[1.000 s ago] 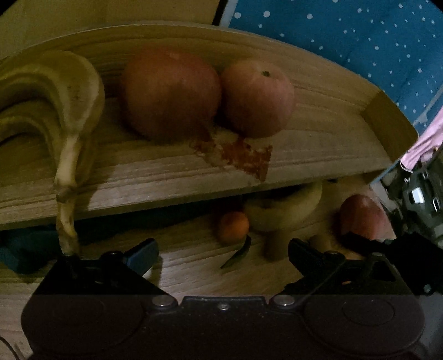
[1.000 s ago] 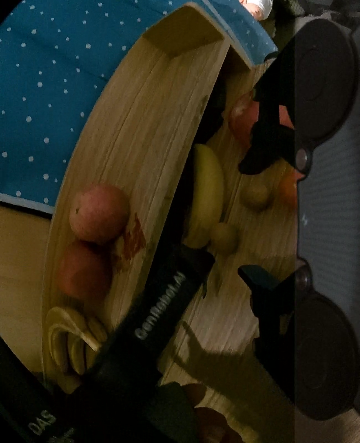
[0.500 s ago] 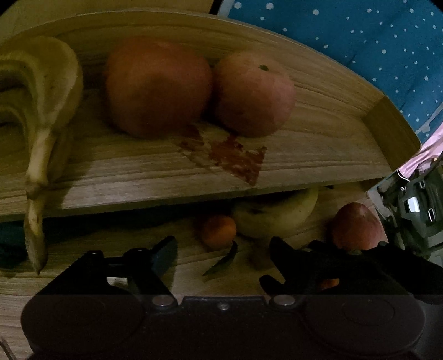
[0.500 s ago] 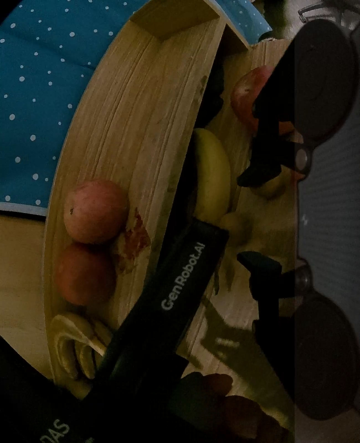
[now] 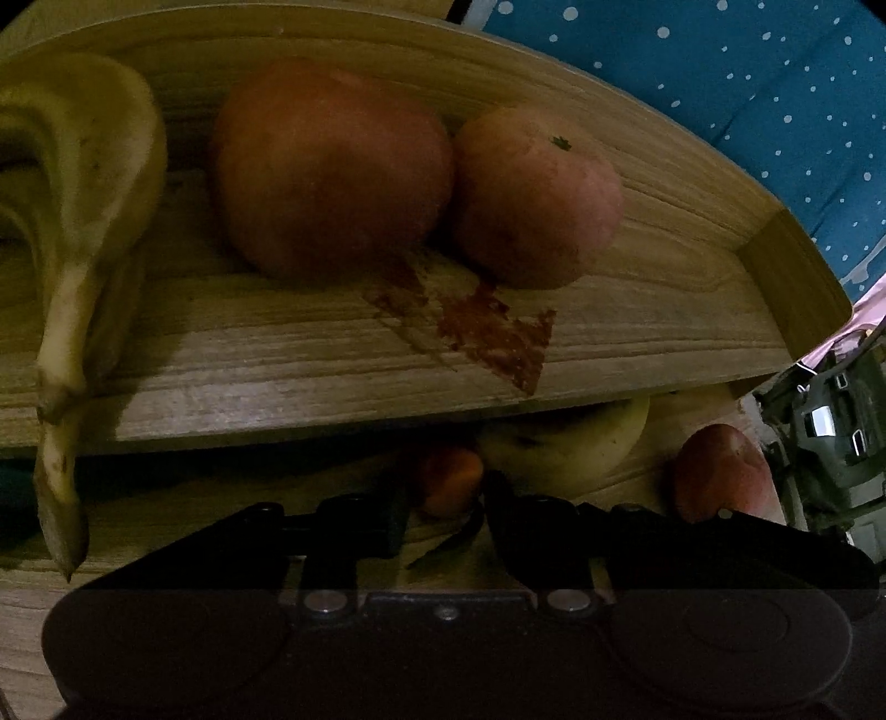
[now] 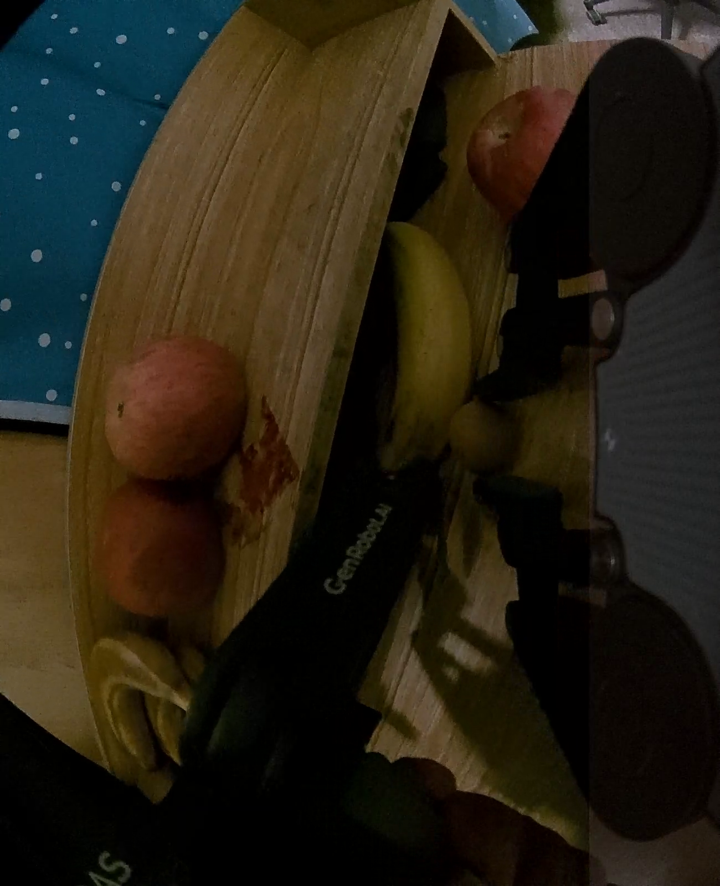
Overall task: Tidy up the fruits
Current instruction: 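Grasp a mandarin orange with the left gripper while the right grasps a kiwi, then carry the mandarin and kiwi over the silver tray with both grippers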
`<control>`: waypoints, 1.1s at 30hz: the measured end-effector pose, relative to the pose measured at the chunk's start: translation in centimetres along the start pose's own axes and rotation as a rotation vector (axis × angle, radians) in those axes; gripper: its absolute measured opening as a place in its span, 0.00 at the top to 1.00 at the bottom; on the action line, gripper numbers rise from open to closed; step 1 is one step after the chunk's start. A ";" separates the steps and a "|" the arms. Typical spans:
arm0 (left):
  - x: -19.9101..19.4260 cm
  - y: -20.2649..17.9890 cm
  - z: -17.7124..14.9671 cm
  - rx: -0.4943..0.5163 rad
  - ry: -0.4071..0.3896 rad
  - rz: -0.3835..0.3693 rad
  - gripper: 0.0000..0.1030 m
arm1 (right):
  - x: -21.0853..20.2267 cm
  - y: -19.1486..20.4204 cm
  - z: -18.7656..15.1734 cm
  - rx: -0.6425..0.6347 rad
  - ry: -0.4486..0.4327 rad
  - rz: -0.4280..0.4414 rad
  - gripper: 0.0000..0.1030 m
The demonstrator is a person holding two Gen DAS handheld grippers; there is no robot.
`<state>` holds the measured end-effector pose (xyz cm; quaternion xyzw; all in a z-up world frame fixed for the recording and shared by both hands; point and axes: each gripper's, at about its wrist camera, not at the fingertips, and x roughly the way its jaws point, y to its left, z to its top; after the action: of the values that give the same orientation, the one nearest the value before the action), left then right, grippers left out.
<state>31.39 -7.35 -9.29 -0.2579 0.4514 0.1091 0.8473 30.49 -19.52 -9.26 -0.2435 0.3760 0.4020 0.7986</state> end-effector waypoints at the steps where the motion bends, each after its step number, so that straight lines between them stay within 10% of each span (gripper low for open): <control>1: -0.1 0.1 0.0 0.003 -0.001 0.000 0.71 | -0.1 0.1 -0.1 0.000 -0.001 -0.001 0.69; 17: -3.2 -0.3 -3.6 0.098 0.027 -0.061 0.71 | -4.8 0.6 -2.8 0.124 -0.056 -0.067 0.69; 33: -7.1 -4.9 -9.6 0.351 0.102 -0.247 0.71 | -14.9 1.7 -8.5 0.389 -0.079 -0.311 0.68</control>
<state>22.61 -16.23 -6.23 -0.1647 0.4707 -0.0890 0.8622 19.77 -31.29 -2.66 -0.1241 0.3725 0.2034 0.8969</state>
